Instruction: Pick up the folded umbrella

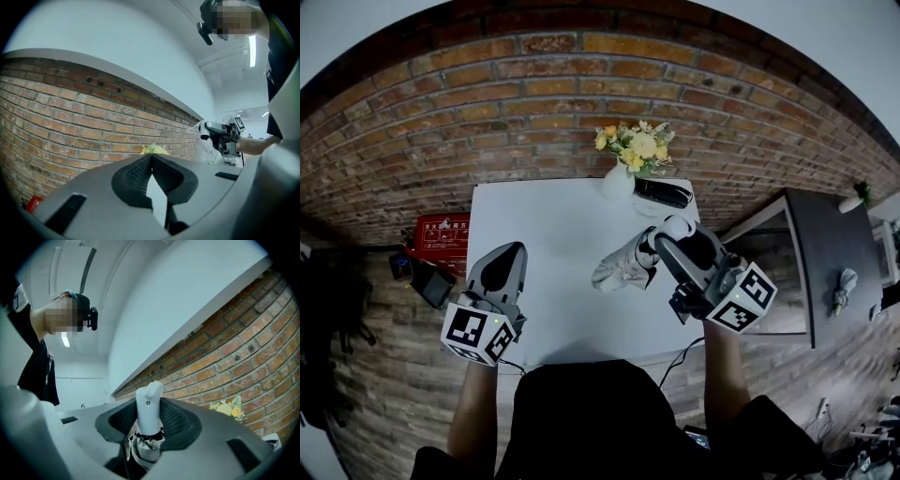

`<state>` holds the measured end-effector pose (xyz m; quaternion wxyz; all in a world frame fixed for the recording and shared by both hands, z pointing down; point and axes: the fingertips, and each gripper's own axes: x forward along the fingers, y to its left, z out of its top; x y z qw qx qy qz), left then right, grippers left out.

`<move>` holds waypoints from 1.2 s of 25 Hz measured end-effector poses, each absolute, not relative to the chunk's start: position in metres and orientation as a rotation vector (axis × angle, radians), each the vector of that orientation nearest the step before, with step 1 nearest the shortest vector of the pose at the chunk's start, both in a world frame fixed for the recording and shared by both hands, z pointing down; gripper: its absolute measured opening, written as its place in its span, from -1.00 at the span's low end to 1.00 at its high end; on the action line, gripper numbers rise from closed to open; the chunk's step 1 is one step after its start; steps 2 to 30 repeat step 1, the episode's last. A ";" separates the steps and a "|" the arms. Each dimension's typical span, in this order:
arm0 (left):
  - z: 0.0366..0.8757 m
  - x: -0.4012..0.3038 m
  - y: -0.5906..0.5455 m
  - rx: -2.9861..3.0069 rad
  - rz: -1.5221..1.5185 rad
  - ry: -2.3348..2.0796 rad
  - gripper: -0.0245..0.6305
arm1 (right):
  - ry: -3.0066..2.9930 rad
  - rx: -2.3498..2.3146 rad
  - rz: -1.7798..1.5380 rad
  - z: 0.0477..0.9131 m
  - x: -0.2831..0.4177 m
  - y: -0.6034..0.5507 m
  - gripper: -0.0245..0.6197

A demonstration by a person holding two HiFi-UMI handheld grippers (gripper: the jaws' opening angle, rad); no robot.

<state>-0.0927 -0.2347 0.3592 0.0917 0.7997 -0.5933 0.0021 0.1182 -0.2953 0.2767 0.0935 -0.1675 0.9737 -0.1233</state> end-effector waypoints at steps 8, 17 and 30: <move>0.359 -0.093 -0.235 2.372 0.006 -1.764 -0.88 | 2.888 -0.496 -0.368 0.277 0.118 -0.296 -0.42; 0.359 -0.093 -0.235 2.372 0.006 -1.764 -0.88 | 2.888 -0.496 -0.368 0.277 0.118 -0.296 -0.42; 0.359 -0.093 -0.235 2.372 0.006 -1.764 -0.88 | 2.888 -0.496 -0.368 0.277 0.118 -0.296 -0.42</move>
